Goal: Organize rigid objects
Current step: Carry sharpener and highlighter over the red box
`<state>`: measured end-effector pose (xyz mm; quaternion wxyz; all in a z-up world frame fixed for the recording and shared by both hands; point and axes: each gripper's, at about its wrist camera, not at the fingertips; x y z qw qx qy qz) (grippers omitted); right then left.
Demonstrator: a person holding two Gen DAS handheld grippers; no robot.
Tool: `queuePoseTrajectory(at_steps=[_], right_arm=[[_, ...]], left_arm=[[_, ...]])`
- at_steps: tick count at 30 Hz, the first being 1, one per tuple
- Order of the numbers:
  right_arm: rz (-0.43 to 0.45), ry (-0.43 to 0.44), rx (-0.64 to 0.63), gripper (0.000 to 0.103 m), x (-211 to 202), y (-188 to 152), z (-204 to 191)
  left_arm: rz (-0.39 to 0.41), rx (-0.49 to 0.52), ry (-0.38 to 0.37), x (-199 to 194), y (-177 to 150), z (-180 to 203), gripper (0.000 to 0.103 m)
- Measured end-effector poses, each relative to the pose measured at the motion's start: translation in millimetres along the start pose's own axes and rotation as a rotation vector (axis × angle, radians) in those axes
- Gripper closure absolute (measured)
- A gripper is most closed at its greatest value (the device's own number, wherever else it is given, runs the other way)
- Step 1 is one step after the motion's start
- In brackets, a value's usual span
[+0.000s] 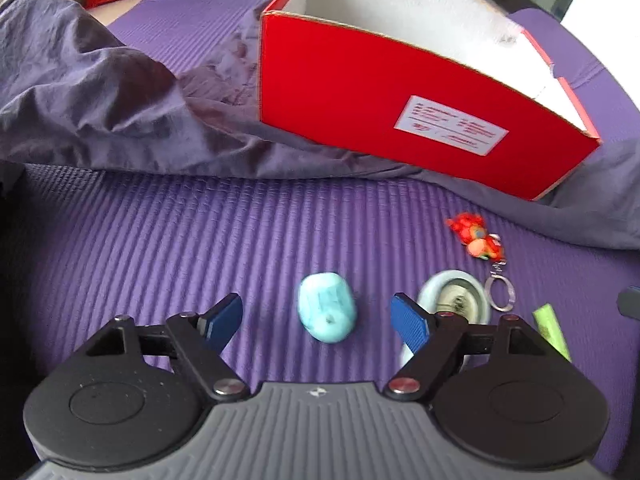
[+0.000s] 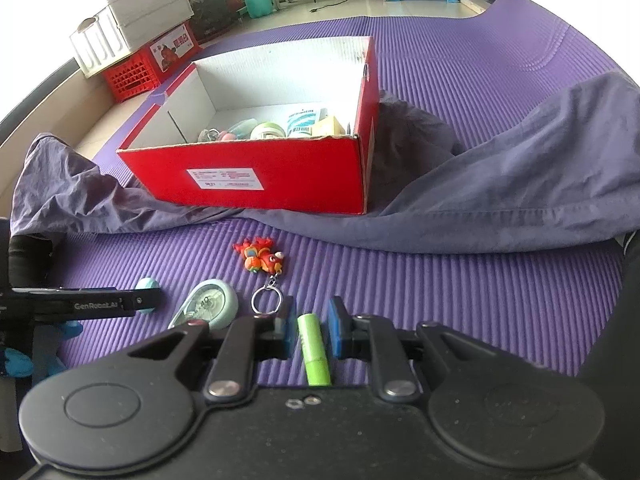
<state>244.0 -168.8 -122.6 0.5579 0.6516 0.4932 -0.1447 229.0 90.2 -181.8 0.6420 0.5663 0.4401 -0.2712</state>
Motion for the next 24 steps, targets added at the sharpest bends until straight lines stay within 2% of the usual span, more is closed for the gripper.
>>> queuePoseTrajectory(at_steps=[7, 10, 13, 14, 16, 18, 20, 21, 24], right_arm=[[-0.096, 0.038, -0.053, 0.086, 27, -11, -7], [-0.135, 0.003, -0.078, 0.079, 44, -18, -10], [-0.161, 0.017, -0.054, 0.072, 53, -22, -6], [-0.167, 0.015, -0.049, 0.064, 55, -24, -6], [-0.176, -0.005, -0.068, 0.062, 59, -26, -8], [-0.195, -0.023, -0.100, 0.065, 63, -29, -11], [-0.196, -0.049, -0.149, 0.070, 65, -31, -16], [-0.196, -0.067, -0.173, 0.076, 65, -33, -19], [-0.191, -0.091, -0.192, 0.084, 66, -33, -18]], left_arm=[[0.009, -0.032, 0.043, 5, 0, -6, 0.023], [0.015, -0.023, 0.048, 5, 1, -6, 0.023], [0.026, -0.004, 0.057, 4, 0, -3, 0.025], [0.031, 0.002, 0.062, 4, -1, -2, 0.032], [0.048, 0.023, 0.074, 4, -2, 2, 0.039], [0.058, 0.038, 0.070, 2, -3, 5, 0.048], [0.067, 0.063, 0.058, 0, -5, 9, 0.067], [0.069, 0.075, 0.044, -1, -6, 12, 0.072], [0.079, 0.106, 0.068, -3, -7, 21, 0.073]])
Point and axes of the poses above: each gripper's, at about its wrist camera, not at the fingertips, and x roughly the way its jaws point, z to its right, y to its top, and after that the axes turned 10 degrees about y, right-handed
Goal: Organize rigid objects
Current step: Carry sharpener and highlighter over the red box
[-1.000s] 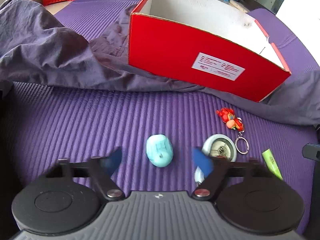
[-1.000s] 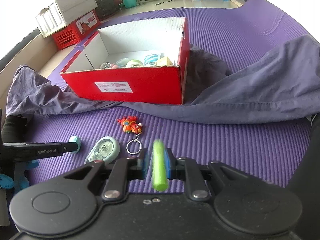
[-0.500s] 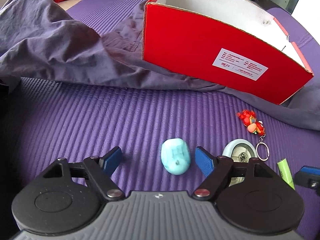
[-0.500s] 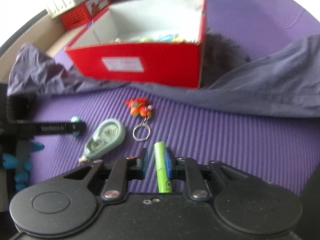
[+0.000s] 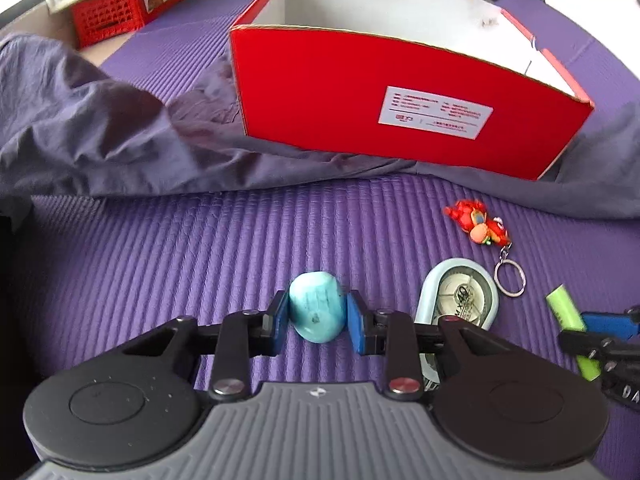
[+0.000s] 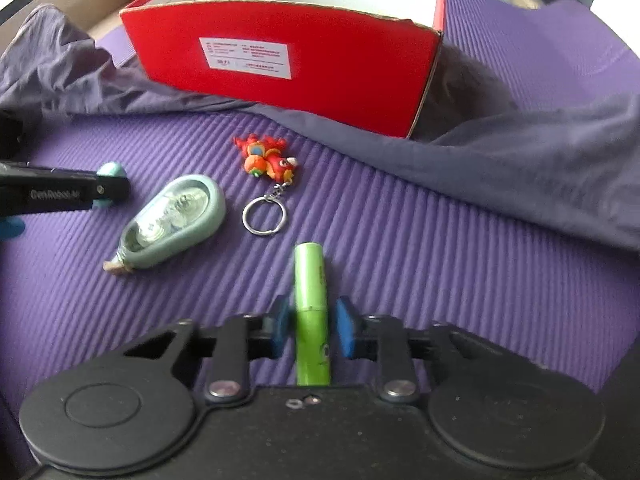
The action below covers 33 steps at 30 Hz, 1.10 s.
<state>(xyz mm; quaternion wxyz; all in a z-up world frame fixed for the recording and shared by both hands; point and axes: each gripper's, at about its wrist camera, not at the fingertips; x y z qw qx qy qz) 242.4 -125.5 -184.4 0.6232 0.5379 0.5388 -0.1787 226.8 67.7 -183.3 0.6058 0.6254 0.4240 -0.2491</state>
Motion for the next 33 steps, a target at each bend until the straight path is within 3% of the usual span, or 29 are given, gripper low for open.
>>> queuePoseTrajectory(at_steps=[8, 15, 24, 33], right_arm=[[0.035, 0.001, 0.070, 0.088, -11, 1, 7], [0.118, 0.052, 0.105, 0.088, -55, 20, 6], [0.235, 0.083, 0.078, 0.088, -114, 80, 7], [0.313, 0.034, 0.015, 0.088, -125, 141, 8]], left_arm=[[-0.010, -0.056, -0.034, -11, 3, -8, 0.073], [0.029, -0.062, -0.070, -48, 19, -8, 0.073], [0.123, -0.052, -0.116, -98, 83, -8, 0.073], [0.231, 0.023, -0.107, -113, 151, 4, 0.073]])
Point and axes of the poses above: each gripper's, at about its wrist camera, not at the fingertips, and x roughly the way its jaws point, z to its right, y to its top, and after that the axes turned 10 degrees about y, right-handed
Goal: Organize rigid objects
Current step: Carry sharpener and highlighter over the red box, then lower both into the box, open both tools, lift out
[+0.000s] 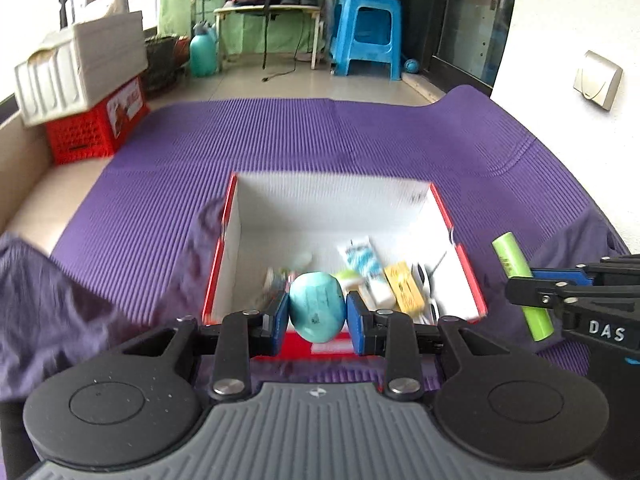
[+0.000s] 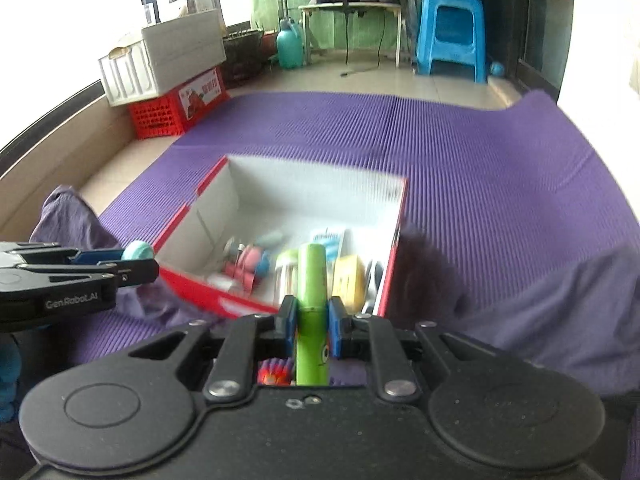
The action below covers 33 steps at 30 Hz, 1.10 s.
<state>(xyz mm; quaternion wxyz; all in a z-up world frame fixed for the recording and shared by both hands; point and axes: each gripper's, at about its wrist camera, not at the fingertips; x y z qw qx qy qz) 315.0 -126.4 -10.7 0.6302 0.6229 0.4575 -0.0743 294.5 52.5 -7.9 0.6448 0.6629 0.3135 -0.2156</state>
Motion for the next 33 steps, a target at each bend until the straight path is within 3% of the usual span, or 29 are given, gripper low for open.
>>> queuePoseTrajectory(at_steps=[8, 15, 23, 33], right_arm=[[0.017, -0.026, -0.003, 0.088, 42, 30, 11], [-0.035, -0.040, 0.021, 0.088, 100, 37, 32], [-0.129, -0.049, 0.067, 0.088, 161, 29, 53], [-0.212, -0.052, 0.045, 0.088, 186, 13, 47]], left_arm=[[-0.035, 0.035, 0.042, 60, 37, 8, 0.073], [-0.127, 0.027, 0.030, 129, 48, 12, 0.073], [-0.201, 0.048, 0.016, 186, 47, 27, 0.073], [-0.313, 0.115, -0.016, 223, 36, 44, 0.073]])
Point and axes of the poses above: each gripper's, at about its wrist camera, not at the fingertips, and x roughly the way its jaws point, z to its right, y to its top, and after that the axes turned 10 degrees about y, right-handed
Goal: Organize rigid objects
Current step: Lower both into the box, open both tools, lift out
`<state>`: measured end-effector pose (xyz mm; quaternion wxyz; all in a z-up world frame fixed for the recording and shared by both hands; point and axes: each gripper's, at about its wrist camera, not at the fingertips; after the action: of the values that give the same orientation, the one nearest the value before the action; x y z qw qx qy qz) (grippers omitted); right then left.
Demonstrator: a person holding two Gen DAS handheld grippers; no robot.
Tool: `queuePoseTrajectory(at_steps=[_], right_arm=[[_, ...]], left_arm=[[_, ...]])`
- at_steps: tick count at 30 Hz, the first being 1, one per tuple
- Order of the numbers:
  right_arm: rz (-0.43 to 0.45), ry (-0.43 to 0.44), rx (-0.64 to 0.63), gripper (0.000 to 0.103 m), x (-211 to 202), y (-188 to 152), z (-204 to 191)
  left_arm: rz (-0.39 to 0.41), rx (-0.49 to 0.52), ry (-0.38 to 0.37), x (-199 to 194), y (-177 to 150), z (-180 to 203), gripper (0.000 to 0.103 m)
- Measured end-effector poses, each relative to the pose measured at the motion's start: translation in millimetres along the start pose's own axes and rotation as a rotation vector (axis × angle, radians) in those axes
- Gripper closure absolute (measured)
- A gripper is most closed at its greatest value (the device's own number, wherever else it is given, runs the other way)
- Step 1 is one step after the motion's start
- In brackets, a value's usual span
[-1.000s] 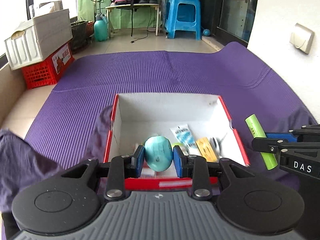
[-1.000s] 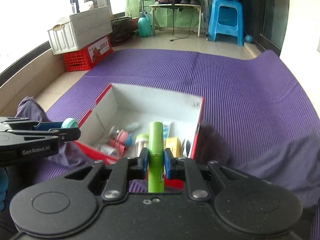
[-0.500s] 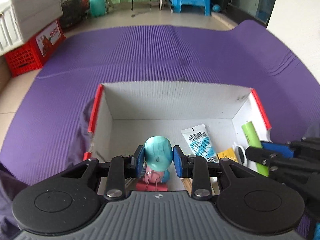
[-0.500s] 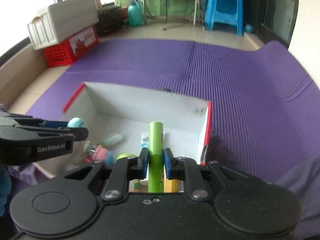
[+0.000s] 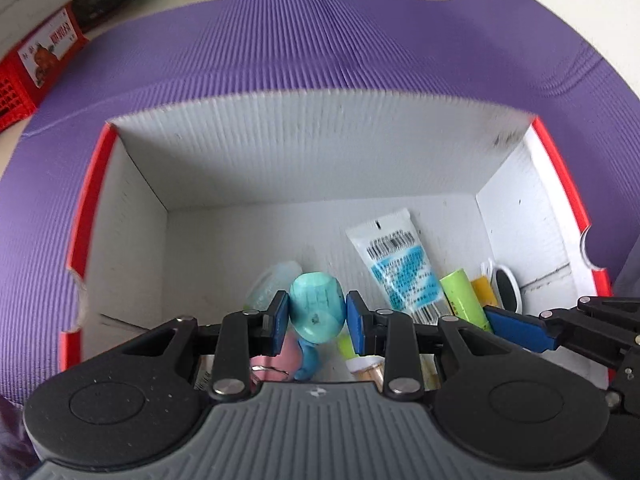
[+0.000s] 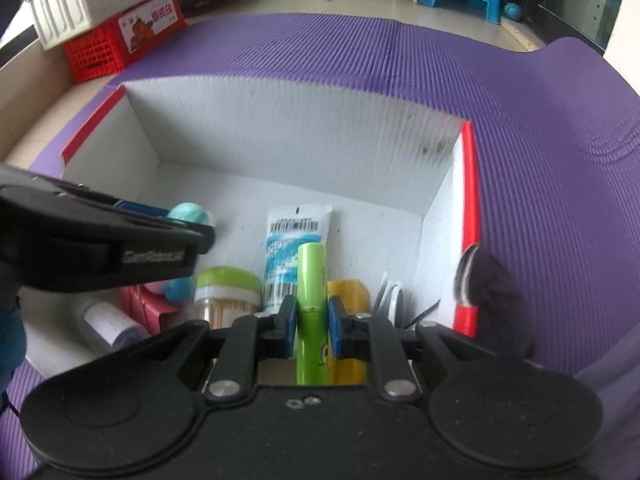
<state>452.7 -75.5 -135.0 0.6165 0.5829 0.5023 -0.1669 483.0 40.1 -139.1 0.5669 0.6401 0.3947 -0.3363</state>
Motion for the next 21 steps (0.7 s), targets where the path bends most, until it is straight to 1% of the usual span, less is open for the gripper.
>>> queuePoseTrajectory(at_steps=[6, 9, 11, 15, 16, 18, 21], right_arm=[[-0.007, 0.017, -0.001, 0.087, -2, -3, -1], [-0.013, 0.023, 0.000, 0.086, -3, -2, -2], [-0.008, 0.034, 0.003, 0.081, -4, -1, -3], [0.009, 0.052, 0.014, 0.076, -12, 1, -4], [0.014, 0.062, 0.024, 0.074, -16, 1, -3], [0.024, 0.084, 0.046, 0.069, -23, -1, -3], [0.043, 0.092, 0.042, 0.064, -37, -4, -6]], left_arm=[[-0.028, -0.013, 0.017, 10, -3, -1, 0.073], [-0.034, -0.038, 0.015, 12, -4, -6, 0.073], [-0.031, -0.052, 0.008, 9, -5, -10, 0.072], [-0.010, -0.080, -0.004, -3, -8, -18, 0.072], [-0.004, -0.087, -0.009, -8, -9, -20, 0.072], [0.002, -0.106, -0.022, -17, -11, -25, 0.072], [0.016, -0.119, -0.030, -33, -15, -29, 0.071]])
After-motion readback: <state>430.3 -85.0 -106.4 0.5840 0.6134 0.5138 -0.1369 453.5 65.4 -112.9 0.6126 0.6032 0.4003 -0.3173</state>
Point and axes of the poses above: each gripper's, at about its wrist camera, not at the fingertips, and x roughly the way its jaws point, z to its right, y to its top, and after that the axes turned 10 degrees about y, right-handed
